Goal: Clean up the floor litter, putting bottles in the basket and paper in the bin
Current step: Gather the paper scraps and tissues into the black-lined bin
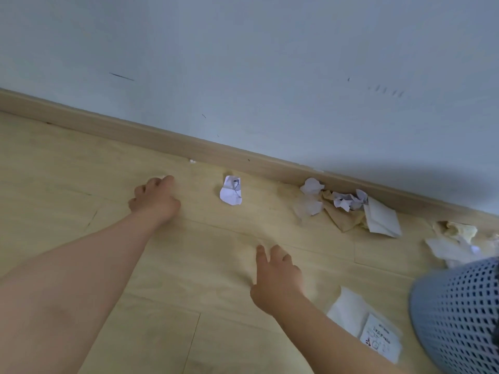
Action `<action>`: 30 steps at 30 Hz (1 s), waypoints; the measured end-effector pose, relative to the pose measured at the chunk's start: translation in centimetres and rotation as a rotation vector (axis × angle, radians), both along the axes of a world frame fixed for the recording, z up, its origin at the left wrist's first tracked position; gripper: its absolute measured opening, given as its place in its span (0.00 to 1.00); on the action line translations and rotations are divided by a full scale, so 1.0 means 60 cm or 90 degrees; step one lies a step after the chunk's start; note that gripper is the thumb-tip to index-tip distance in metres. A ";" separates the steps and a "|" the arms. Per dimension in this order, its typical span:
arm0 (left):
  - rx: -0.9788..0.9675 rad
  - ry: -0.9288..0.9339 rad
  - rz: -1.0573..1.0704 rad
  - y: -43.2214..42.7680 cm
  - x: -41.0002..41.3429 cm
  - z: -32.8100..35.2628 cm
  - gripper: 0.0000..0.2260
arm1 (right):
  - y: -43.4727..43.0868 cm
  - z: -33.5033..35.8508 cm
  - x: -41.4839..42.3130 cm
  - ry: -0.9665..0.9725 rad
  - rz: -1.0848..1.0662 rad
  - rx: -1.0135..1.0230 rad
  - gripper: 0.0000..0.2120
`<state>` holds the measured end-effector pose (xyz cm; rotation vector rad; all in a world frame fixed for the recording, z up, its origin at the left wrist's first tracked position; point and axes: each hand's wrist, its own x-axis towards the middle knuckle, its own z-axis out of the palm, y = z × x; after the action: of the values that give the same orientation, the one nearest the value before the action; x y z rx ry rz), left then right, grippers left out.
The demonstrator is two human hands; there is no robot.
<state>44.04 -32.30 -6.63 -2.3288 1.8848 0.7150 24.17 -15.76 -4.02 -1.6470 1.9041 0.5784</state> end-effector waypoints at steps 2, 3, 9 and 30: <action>-0.019 0.010 -0.009 0.001 -0.015 -0.014 0.21 | -0.004 -0.004 0.004 0.024 0.011 0.008 0.36; -0.034 0.037 -0.015 0.004 -0.023 -0.022 0.18 | -0.006 -0.006 0.006 0.032 0.009 0.012 0.36; -0.119 0.171 0.001 0.060 -0.116 -0.020 0.14 | -0.001 -0.006 0.003 0.010 0.011 0.016 0.34; 0.033 0.122 -0.297 0.276 -0.317 -0.014 0.10 | 0.220 0.003 -0.208 -0.041 -0.313 0.037 0.42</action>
<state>25.02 -15.75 -7.47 -1.7341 2.3322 0.9316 11.71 -2.59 -3.83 -1.0846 2.1163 0.3673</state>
